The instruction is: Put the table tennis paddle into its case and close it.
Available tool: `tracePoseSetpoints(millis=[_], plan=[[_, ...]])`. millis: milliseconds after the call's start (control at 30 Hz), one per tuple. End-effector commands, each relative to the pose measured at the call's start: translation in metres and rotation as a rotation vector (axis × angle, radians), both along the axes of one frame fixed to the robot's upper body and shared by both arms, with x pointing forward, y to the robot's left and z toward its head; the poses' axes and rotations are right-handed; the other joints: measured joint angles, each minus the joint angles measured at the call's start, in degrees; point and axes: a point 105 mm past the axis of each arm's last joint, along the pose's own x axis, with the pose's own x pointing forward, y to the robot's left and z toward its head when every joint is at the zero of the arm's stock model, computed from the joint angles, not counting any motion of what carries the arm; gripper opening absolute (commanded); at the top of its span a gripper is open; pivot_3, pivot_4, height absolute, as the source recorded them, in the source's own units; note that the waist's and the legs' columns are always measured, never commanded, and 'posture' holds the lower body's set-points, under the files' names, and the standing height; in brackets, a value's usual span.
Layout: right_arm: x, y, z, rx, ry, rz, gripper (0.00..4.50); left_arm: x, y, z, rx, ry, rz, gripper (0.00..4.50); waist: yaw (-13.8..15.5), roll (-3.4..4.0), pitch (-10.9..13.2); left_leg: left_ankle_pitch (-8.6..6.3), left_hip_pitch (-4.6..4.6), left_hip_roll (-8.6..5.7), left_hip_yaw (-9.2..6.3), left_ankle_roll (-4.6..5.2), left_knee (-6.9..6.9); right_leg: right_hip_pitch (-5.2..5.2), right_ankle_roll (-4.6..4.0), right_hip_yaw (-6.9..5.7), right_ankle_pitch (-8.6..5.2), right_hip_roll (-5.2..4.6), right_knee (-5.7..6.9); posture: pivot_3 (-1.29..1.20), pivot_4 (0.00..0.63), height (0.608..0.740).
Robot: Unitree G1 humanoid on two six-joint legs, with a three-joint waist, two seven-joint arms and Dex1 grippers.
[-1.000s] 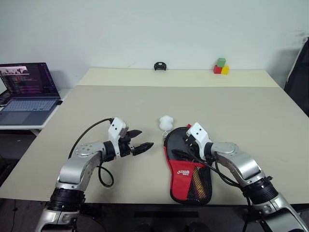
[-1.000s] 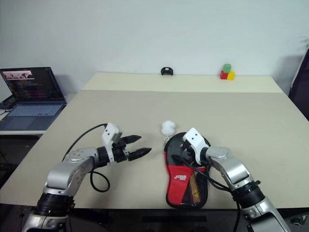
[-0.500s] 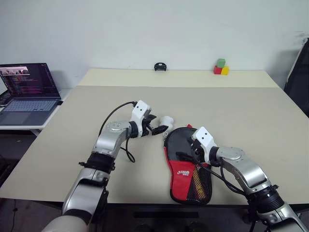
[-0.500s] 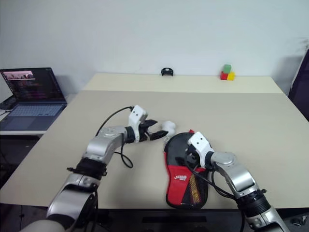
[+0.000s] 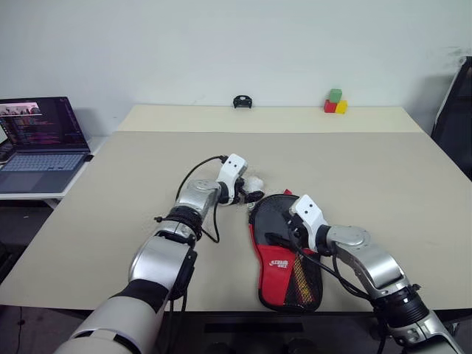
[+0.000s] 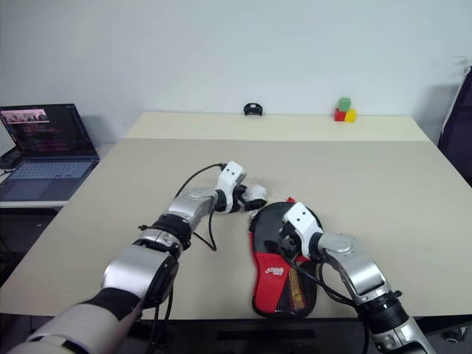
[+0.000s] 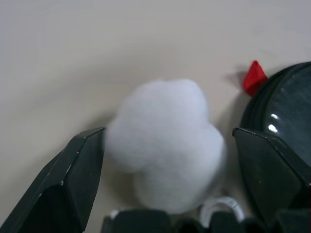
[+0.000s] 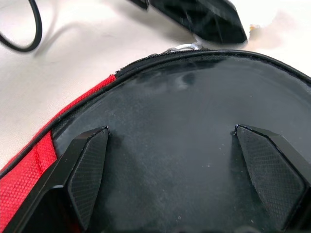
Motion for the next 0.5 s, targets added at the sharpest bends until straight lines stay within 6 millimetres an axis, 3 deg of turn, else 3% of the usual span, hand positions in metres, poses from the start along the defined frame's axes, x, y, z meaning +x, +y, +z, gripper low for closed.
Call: tracePoseSetpoints(millis=[33,133,233,500], plan=[[-0.004,0.001,-0.014,-0.033,0.039,-0.013,4.46,0.001,-0.014,0.009,-0.011,-0.030,-0.029,4.50,0.06,-0.01,-0.01,0.00,0.00,0.00,-0.01,0.00,0.00,0.00,0.00,0.00,0.00,0.00,0.00,0.00,0.150,0.740],[-0.003,0.000,-0.014,-0.037,0.032,-0.023,4.46,0.000,-0.018,0.005,-0.016,-0.019,-0.029,4.50,0.17,-0.04,-0.03,0.01,-0.01,-0.01,-0.02,-0.02,0.00,0.01,0.00,0.01,0.00,0.00,0.00,0.00,0.150,0.740],[-0.002,-0.004,-0.012,-0.028,0.031,-0.044,4.50,-0.001,-0.019,0.002,-0.012,-0.018,-0.018,3.90,0.34,-0.06,-0.04,0.01,-0.01,-0.03,-0.02,-0.02,0.01,0.01,0.00,0.01,0.00,-0.01,-0.01,0.00,0.150,0.740],[0.000,-0.015,-0.015,-0.050,0.049,-0.095,4.50,0.000,-0.014,-0.003,-0.011,-0.009,0.001,0.99,0.32,-0.06,-0.04,0.01,0.00,-0.03,-0.02,-0.02,0.02,0.01,0.01,0.01,0.00,-0.01,0.01,0.00,0.150,0.740]])
